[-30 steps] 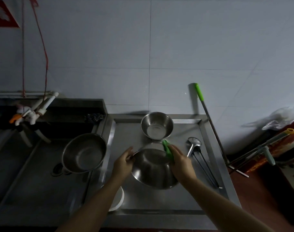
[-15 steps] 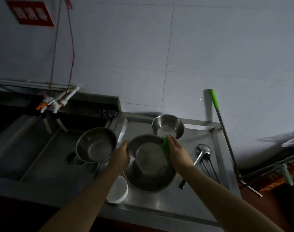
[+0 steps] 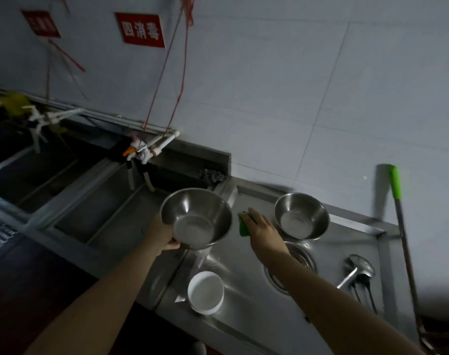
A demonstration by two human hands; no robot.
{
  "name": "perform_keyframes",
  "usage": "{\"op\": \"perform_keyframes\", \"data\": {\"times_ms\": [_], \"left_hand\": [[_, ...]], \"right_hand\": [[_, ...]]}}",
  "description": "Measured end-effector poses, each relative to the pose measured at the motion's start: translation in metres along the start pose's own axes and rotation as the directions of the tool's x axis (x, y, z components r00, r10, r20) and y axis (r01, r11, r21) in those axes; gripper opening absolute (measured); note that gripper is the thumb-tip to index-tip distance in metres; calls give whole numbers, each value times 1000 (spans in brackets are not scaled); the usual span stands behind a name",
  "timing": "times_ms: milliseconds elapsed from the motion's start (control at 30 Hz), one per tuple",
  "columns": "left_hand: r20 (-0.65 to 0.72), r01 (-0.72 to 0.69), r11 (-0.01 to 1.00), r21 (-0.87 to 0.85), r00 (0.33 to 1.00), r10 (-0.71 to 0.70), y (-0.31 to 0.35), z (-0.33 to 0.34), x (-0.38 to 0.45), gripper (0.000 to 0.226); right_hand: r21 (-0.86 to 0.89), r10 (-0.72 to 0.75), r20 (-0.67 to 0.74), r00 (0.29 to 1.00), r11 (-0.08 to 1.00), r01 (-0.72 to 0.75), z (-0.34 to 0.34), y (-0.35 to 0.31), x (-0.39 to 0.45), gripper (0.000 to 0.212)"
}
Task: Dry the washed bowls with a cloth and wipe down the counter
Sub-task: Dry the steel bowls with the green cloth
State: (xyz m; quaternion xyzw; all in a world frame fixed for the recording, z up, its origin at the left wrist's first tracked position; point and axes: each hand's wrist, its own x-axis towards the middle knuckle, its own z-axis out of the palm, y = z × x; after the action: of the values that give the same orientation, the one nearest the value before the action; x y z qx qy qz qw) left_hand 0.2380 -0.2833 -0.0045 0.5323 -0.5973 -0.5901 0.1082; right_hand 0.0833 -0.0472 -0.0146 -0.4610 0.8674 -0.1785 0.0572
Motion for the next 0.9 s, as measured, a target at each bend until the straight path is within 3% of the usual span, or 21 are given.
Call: {"op": "perform_keyframes", "data": {"times_ms": [100,233,600,767,900], "left_hand": [[22,27,999,-47,999,-26,0,-19,29,25],[74,85,996,-18,994,-83,-3,-42,79,44],[189,177,984,25,965,-179,-16,-47,163,42],[173,15,972,234,983,-57,-36,-39,182,26],[211,-288,771,567,956,203,-68,-37,212,5]], "right_hand": [[5,-16,13,1000,1000,16,18,-18,27,64],[40,24,19,1000,999,-25,44,-42,61,63],[66,138,55,989,988,-142,93,-79,118,53],[43,172,81,982,984,-176,107,-78,122,55],[32,194,125,973,979,-199,120,-74,122,58]]}}
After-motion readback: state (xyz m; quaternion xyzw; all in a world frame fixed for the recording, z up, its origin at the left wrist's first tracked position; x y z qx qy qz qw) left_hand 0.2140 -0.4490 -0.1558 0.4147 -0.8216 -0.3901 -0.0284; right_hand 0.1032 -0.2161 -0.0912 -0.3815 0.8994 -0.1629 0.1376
